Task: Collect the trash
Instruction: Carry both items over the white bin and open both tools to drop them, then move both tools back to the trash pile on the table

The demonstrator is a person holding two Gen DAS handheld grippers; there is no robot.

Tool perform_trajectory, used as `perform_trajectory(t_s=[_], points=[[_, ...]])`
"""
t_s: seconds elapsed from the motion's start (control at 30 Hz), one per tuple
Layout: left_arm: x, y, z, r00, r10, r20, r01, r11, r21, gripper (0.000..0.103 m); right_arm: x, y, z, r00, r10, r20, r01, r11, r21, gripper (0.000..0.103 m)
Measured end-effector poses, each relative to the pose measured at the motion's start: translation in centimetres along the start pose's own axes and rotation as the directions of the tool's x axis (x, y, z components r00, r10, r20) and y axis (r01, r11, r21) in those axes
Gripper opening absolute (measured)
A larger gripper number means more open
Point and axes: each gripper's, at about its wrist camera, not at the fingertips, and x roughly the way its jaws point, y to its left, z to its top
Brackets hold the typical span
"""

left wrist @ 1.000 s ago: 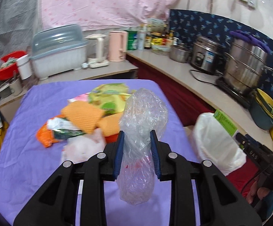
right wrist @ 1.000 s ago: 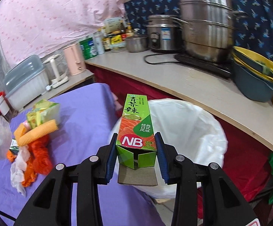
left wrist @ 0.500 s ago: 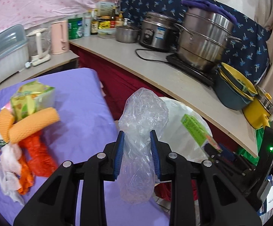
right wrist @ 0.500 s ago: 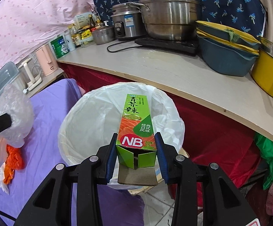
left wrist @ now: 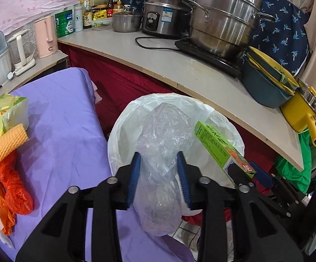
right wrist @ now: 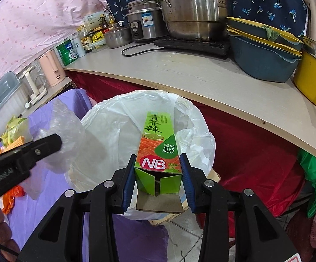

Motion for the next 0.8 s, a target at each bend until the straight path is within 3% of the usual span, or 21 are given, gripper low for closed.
perform_trajectory(t_s=[0.07,0.17,0.47,0.8], points=[[0.0,0.2,0.0,1.000,0.005,0.005,-0.005,1.000,-0.007,0.057,-0.1,0.2,0.1,1.000,0.003,0.001,-0.003,1.000,0.000,0.042],[-0.4,0.8,0.0,1.000,0.018,0.021,-0.017,1.000,-0.022,0.066,-0.4,0.4,0.3,1.000,0.002,0.014,-0.002,1.000,0.002,0.051],[-1.8,3.4,0.5,0.998,0.043,0.042,-0.040,0.996,-0.080,0.068,-1.8,1.1,0.8,0.999,0.001,0.046,-0.001,1.000,0.000,0.059],[-4.7,6.6,-0.1,0.989,0.123,0.077,-0.112,0.985,-0.129,0.068,-3.6,3.3,0.7,0.997,0.028,0.072,-0.026,0.999,-0.031,0.063]])
